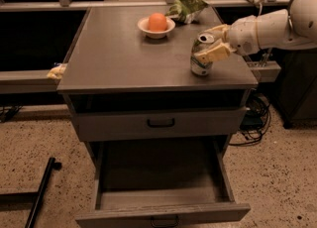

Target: Pick 7up can from middle drawer and place on counter

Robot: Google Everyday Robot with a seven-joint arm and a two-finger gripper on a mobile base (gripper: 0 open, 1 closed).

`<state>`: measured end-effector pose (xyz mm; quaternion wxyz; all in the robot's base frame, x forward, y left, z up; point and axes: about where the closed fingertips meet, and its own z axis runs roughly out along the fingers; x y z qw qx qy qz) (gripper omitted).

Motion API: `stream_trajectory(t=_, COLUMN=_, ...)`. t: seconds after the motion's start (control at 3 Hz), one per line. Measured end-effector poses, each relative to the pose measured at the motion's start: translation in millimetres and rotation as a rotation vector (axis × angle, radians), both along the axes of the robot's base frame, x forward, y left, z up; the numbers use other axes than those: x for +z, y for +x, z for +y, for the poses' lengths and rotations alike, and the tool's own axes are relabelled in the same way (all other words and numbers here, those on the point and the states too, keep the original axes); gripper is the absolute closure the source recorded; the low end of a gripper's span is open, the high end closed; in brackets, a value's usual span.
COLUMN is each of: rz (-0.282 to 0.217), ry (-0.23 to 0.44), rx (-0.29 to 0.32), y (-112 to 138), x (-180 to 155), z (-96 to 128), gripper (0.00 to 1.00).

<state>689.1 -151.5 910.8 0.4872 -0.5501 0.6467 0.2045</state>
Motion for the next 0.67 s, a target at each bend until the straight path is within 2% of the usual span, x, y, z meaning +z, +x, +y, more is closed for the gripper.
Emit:
stream_trajectory(t=0.33, rz=0.0, ry=0.0, rx=0.0, y=0.1, x=-0.1, z=0.1, gripper=0.81)
stream_trajectory(t=0.67, rz=0.0, ry=0.0, rx=0.0, y=0.1, x=-0.1, z=0.1, gripper=0.58)
